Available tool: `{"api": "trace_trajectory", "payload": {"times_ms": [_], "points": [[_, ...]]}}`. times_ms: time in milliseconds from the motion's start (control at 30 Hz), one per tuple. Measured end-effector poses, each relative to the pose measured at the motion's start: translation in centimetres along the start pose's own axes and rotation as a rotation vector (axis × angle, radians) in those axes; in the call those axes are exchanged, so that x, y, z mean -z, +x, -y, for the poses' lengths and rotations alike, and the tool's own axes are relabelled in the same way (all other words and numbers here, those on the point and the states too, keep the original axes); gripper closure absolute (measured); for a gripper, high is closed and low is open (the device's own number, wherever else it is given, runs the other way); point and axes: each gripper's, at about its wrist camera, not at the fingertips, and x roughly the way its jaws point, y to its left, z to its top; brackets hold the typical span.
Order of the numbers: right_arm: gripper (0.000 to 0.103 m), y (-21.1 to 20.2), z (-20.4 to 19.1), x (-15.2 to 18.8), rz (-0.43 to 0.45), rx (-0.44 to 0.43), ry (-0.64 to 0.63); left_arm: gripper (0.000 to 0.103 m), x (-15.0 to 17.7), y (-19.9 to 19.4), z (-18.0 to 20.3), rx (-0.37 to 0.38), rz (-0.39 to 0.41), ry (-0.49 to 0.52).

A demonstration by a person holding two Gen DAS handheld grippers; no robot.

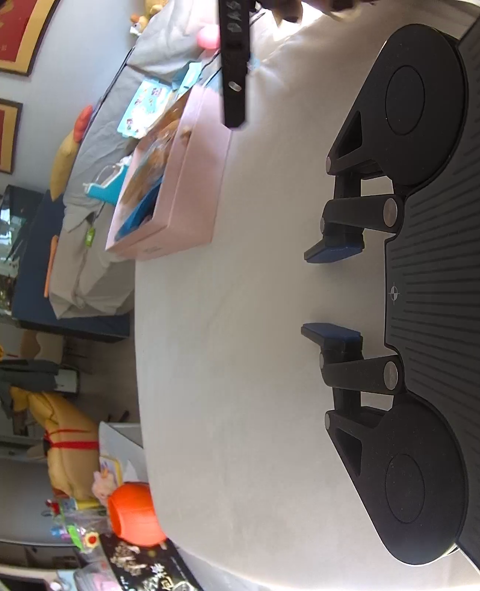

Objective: Organize snacks

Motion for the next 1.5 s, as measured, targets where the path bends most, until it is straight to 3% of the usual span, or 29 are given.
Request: {"api": "trace_trajectory", "payload": {"times_ms": [133,200,267,367,433,533,733,1500], "points": [[0.025,0.2,-1.7,4.1,-0.075,0.039,0.02,0.059,0.6,0.6,2.7,-0.012,0.031,0.012],[0.024,0.4,-1.6,5.8,-0.09,0.081,0.033,0.046,0.6,1.3,4.4,-0.011,0.046,0.045],[0.021,0.0,-1.6,7.0,-0.046,0.114,0.031,0.028,0.8,1.8,5.9,-0.032,0.048,0.099],[0.016,-0.1,-1.9,7.8,-0.037,0.176,-0.004,0.029,0.9,2.4,7.0,-0.082,0.053,0.11],[0.001,0.4,-1.9,7.8,-0.028,0.243,-0.022,0.028,1.3,2.4,7.2,-0.1,0.061,0.114],[0.0,0.4,-0.8,7.8,-0.024,0.241,0.057,0.027,1.4,2.5,7.5,-0.116,0.063,0.115],[0.0,0.3,-0.5,8.6,0.042,0.253,0.035,0.027,1.5,2.5,7.5,-0.114,0.064,0.113],[0.0,0.1,-0.2,8.6,0.047,0.25,0.039,0.027,1.4,2.4,7.6,-0.112,0.063,0.112]]}}
